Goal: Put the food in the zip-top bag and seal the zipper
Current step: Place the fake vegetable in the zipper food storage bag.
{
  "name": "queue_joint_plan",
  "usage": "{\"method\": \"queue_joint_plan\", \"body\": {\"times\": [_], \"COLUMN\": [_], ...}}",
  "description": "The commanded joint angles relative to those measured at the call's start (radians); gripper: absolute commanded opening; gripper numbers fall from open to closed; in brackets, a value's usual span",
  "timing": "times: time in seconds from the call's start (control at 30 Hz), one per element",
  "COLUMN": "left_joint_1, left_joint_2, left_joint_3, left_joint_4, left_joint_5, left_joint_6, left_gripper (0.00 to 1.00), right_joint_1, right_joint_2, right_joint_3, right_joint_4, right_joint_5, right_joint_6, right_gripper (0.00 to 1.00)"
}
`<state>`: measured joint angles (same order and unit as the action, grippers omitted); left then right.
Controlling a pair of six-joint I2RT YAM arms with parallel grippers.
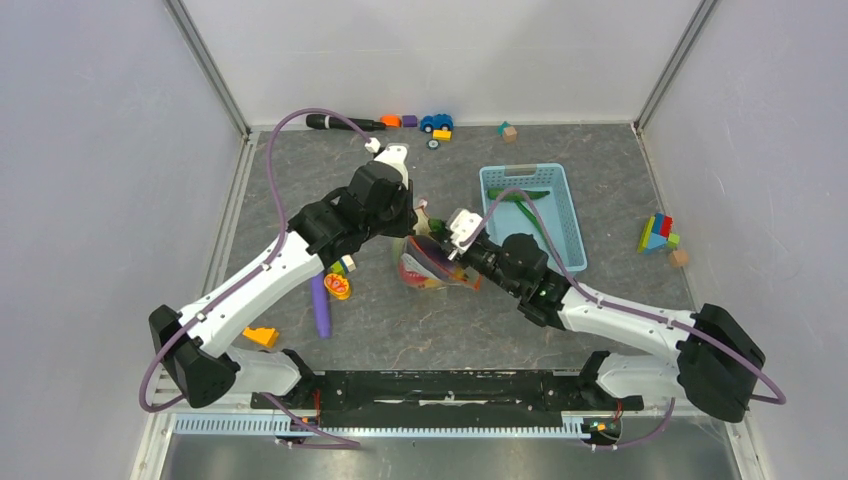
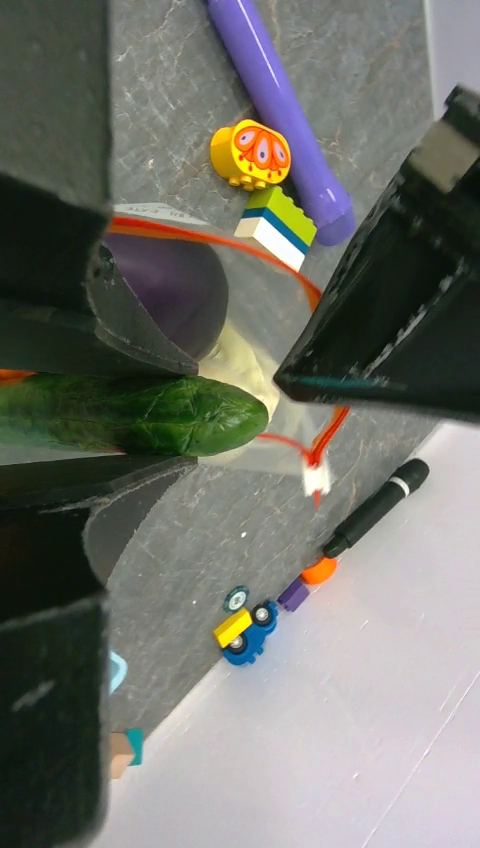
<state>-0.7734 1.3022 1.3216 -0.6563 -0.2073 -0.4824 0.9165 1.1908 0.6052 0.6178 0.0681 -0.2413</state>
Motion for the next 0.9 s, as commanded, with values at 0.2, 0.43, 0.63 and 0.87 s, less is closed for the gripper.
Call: {"method": "queue_joint_plan", "body": {"times": [0.2, 0.43, 0.63, 0.87], "left_joint_1": [0.003, 0.004, 0.003, 0.003], "left_joint_2": [-0.022, -0.039, -0.045, -0.065], "left_joint_3": [0.073, 0.065, 0.054, 0.059], "left_joint_4": [0.089, 0.108, 0.136, 0.177], "left_joint_5": [0.046, 0.034, -0.020, -0.035], "left_joint_6": [-0.001, 0.008, -0.016, 0.003], "left_gripper": [0.02, 0.02, 0.02, 0.02], "right_joint_1": [0.005, 0.006, 0.005, 0.005], "right_joint_2": [0.207, 0.260, 0.257, 0.304], "right_joint_3": [0.319, 0.411, 0.391, 0.422], "right_joint_4": [-0.429, -0.560, -0.651, -0.699], "right_joint_5": [0.051, 0.122, 0.089, 0.299], "right_joint_6": [-0.053, -0.003, -0.109, -0.081], "right_gripper": [0.00, 0.00, 0.00, 0.00]}}
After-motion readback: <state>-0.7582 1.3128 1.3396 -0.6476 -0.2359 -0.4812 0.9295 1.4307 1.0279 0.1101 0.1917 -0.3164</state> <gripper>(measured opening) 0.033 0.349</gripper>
